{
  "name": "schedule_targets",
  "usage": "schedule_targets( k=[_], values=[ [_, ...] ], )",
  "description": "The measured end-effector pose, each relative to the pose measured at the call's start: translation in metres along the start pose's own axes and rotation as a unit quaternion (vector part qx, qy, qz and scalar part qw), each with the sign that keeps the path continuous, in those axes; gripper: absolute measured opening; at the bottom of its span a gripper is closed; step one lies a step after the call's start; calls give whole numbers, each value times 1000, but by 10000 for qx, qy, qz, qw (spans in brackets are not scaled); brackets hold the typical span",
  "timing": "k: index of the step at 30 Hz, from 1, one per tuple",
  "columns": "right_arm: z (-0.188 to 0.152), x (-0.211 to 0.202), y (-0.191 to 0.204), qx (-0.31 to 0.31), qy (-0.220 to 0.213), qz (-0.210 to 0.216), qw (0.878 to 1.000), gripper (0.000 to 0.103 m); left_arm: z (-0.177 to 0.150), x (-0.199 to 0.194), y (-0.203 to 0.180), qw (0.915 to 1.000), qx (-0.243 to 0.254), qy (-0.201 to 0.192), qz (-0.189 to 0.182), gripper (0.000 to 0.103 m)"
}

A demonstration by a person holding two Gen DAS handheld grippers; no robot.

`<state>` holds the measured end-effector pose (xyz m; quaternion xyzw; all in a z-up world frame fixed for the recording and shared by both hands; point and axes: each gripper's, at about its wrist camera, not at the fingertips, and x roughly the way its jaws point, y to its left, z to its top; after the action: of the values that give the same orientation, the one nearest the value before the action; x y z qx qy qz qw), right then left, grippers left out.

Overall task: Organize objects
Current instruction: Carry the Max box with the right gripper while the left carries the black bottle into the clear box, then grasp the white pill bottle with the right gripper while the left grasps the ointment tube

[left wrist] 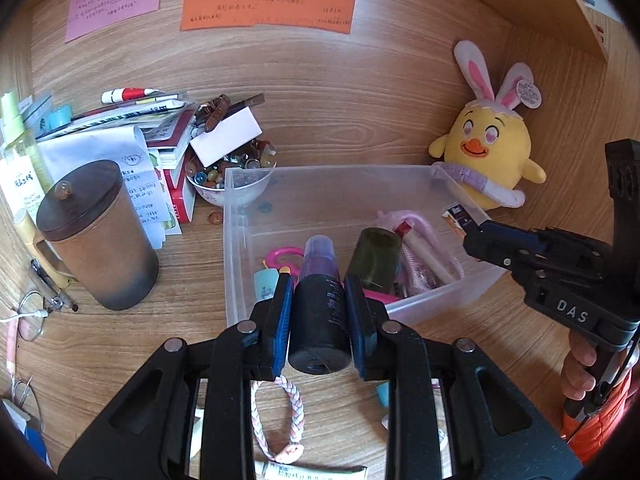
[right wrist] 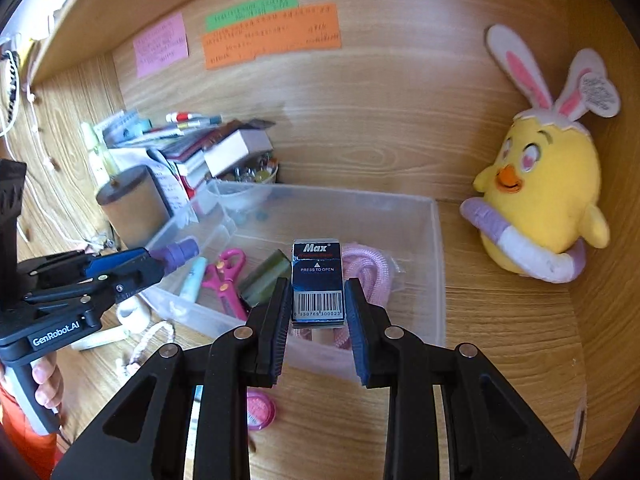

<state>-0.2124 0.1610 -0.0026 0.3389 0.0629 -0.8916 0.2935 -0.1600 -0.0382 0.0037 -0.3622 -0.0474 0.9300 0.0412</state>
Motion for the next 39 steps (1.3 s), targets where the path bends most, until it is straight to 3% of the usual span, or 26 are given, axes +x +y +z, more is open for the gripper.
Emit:
schedule_targets(
  k=[8,15,17,28,34,39],
  values=[
    [-2,35,2,-62,365,-16,9993,25,5,12,2,10000,15,87,-1,25],
    [-2,36,1,-47,398,-24,9992,25,6,16,-3,9999,68,134,14,26],
    [-1,35,2,-63,405,-62,9991,26,7,13,-4,9999,68,109,-17,30],
    [-4,6,7,-132,163,45,9998,45,7,-28,-6,9991,182,-371,86,78],
    [-15,-11,14,-188,119,160,9996,48,-7,-43,1,9988,199,-392,225,88],
    [-30,-18,21,-182,221,381,9989,52,-30,-44,10,9993,141,-121,310,89]
  ],
)
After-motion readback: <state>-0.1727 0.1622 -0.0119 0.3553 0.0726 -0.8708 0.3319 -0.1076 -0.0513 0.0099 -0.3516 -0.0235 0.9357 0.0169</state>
